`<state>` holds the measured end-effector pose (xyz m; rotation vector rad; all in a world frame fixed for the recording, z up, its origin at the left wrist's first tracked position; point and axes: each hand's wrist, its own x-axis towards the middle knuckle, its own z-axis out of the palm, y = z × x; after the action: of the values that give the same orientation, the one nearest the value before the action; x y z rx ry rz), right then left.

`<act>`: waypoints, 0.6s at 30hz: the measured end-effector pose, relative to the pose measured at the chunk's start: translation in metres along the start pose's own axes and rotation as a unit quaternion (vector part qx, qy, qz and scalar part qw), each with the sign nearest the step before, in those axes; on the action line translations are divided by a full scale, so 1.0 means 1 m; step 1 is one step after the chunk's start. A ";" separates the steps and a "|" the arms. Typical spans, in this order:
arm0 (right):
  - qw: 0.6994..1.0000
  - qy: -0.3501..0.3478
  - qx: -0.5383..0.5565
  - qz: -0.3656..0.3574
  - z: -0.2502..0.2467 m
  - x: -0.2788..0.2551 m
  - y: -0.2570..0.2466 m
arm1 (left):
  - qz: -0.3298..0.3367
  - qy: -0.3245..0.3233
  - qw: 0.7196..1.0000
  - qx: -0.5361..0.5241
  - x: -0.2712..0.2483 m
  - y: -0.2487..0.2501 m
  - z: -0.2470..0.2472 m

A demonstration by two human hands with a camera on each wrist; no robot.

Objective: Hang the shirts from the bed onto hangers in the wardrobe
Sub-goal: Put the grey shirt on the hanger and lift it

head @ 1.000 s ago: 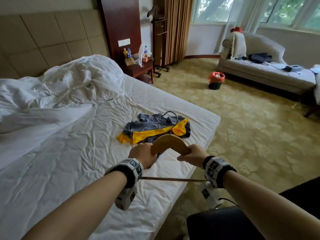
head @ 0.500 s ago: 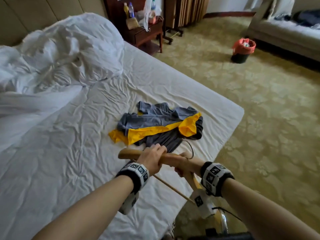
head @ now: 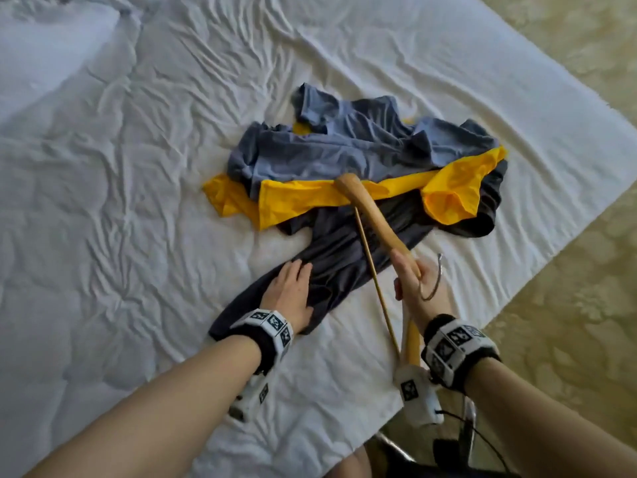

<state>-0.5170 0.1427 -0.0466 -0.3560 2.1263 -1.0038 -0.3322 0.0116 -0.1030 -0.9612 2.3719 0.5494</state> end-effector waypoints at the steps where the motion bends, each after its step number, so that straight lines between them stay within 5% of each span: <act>1: 1.000 0.001 -0.010 0.007 0.007 0.004 0.008 | -0.008 -0.007 1.000 0.010 0.009 -0.001 0.012; 9: 0.999 0.031 0.011 0.025 0.015 0.019 0.023 | 0.032 0.134 0.990 0.004 0.053 -0.006 0.041; 13: 0.998 0.031 -0.036 -0.028 0.020 -0.001 0.017 | 0.042 0.196 0.980 -0.002 0.034 -0.015 0.032; 18: 0.995 0.076 -0.031 -0.063 0.025 -0.021 0.027 | 0.023 0.211 0.977 0.013 -0.026 -0.092 0.060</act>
<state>-0.4828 0.1574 -0.0663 -0.4628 2.3006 -1.0676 -0.2312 -0.0041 -0.1498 -1.1034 2.7731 0.3552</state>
